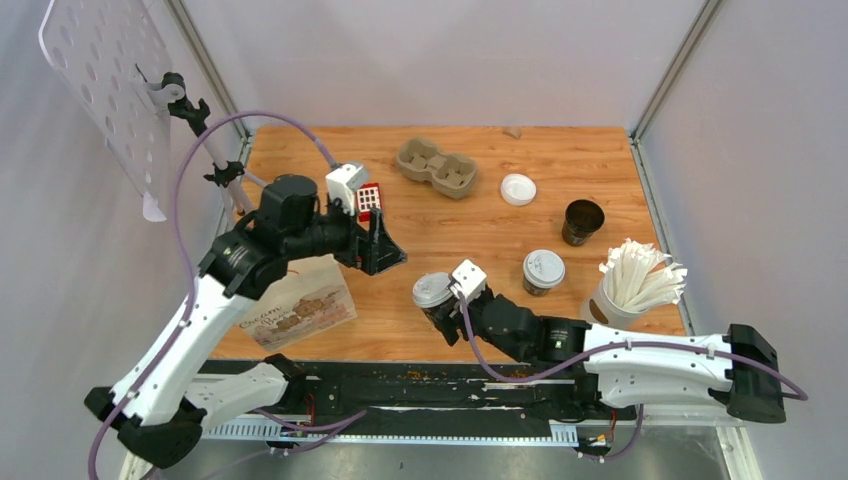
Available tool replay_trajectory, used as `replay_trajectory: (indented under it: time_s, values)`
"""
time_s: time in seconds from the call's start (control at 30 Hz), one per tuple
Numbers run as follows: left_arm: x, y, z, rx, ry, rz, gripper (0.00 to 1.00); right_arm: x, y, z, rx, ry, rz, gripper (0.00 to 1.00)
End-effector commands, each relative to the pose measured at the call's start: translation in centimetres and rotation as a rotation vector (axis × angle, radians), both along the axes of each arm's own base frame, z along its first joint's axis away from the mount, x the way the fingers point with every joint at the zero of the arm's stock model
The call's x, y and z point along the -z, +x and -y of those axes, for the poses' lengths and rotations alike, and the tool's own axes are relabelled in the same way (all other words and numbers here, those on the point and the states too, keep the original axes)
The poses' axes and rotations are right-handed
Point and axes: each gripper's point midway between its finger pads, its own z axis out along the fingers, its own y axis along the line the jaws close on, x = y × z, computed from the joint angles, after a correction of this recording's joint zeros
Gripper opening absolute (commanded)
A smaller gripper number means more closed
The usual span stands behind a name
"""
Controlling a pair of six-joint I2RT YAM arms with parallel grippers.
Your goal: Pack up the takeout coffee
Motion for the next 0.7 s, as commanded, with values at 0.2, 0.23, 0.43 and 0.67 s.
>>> replay_trajectory:
  time_s: [0.2,0.23,0.43,0.67]
  values:
    - [1.0,0.4,4.4,0.282,0.020,0.010,1.00,-9.6,1.4,-0.5,-0.123,0.142,0.445,0.68]
    - [1.2,0.4,4.8,0.294,0.029,0.010,1.00,-9.7,1.4,-0.4,-0.128,0.133,0.453,0.68]
    - [2.2,0.0,7.3,0.380,0.075,-0.007,1.00,-10.6,1.8,0.3,-0.104,0.139,0.504,0.67]
    - [2.1,0.8,7.8,0.380,0.131,0.082,1.00,-10.2,2.1,0.7,-0.080,0.104,0.488,0.67]
